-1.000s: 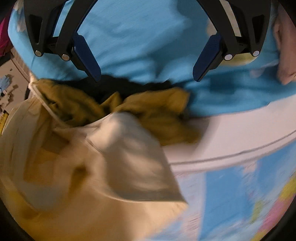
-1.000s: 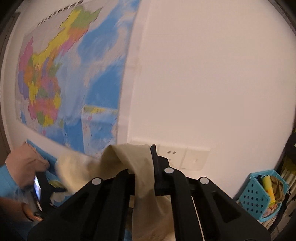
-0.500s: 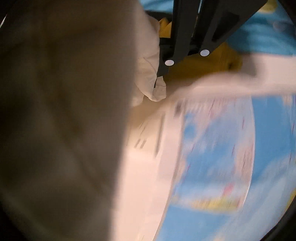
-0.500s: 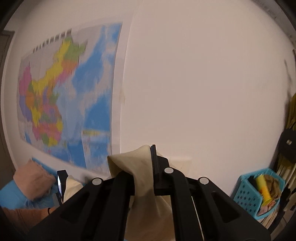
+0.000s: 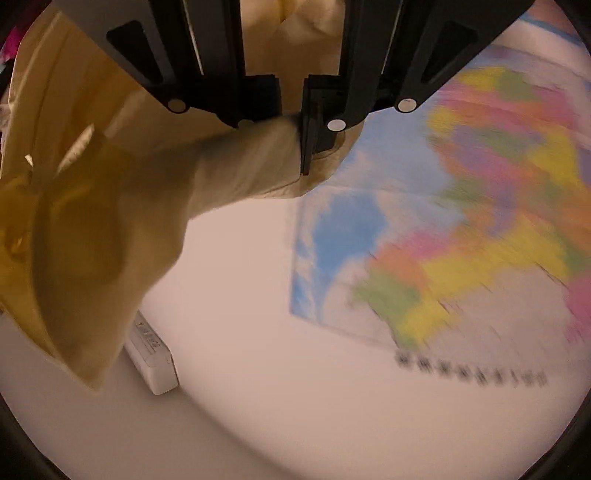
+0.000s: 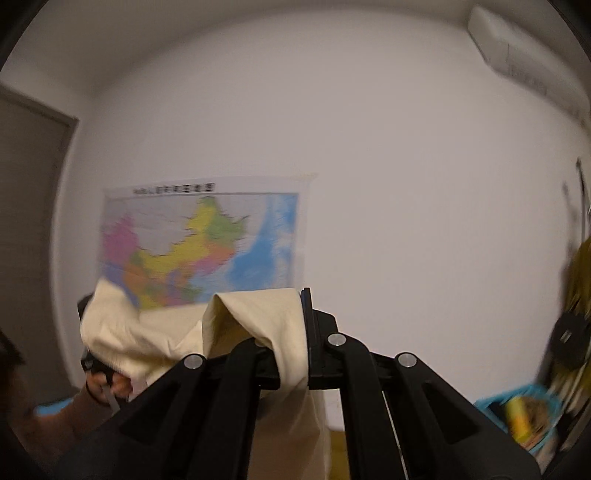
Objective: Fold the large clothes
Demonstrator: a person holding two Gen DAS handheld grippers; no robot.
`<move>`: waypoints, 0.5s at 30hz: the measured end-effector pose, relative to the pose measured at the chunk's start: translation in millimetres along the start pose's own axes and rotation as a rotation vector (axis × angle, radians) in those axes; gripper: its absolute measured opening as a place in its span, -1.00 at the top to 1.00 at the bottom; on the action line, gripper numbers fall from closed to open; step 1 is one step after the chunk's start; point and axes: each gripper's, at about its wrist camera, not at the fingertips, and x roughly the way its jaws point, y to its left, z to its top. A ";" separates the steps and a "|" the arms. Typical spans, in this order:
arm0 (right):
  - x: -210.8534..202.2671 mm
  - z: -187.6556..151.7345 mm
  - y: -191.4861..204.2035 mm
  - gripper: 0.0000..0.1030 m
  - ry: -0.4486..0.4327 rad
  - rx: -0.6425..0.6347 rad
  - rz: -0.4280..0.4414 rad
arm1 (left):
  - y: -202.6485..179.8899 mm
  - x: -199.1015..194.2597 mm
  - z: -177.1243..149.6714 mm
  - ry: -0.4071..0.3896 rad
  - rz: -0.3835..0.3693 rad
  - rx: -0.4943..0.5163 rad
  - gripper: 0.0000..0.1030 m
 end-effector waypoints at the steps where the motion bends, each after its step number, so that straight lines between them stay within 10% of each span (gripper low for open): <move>1: -3.8 -8.2 7.3 0.97 0.014 0.016 0.035 | -3.3 -21.6 5.6 0.001 0.041 0.039 0.88; 10: -0.3 -60.1 46.8 0.96 0.000 0.113 0.362 | -30.4 -173.1 31.0 0.035 0.350 0.267 0.91; 15: 138.3 -135.8 30.1 0.96 0.266 0.297 0.408 | 6.8 -91.6 -29.9 0.311 0.437 0.304 0.90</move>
